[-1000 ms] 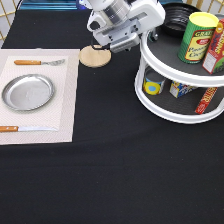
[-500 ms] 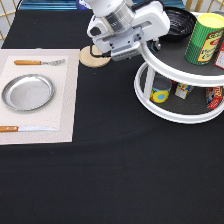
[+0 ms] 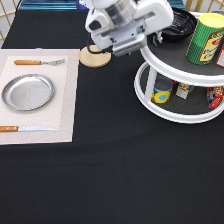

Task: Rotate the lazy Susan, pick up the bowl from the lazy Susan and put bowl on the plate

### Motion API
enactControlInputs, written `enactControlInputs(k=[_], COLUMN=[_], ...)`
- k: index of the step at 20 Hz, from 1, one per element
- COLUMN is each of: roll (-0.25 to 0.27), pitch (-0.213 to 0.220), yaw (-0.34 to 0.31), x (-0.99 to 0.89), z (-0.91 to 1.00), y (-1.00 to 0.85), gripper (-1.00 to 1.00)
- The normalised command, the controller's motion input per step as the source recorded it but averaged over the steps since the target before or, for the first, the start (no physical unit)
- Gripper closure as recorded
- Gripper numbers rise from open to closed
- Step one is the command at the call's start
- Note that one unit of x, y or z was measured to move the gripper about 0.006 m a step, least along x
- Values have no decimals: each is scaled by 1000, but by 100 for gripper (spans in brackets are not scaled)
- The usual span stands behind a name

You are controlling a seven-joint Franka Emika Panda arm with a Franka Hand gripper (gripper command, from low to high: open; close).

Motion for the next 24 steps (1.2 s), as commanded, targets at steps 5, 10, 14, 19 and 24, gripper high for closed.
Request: enactControlInputs(k=[5, 10, 14, 19, 24], roll=[-156, -108, -98, -113, -172], pitch=[-132, -122, -129, -153, -212], yaw=[15, 0, 0, -7, 0], x=[-825, -942, -919, -749, -565], z=[736, -40, -315, -361, -198], y=[202, 221, 281, 365, 402], gripper=[-100, -100, -100, -100, -100])
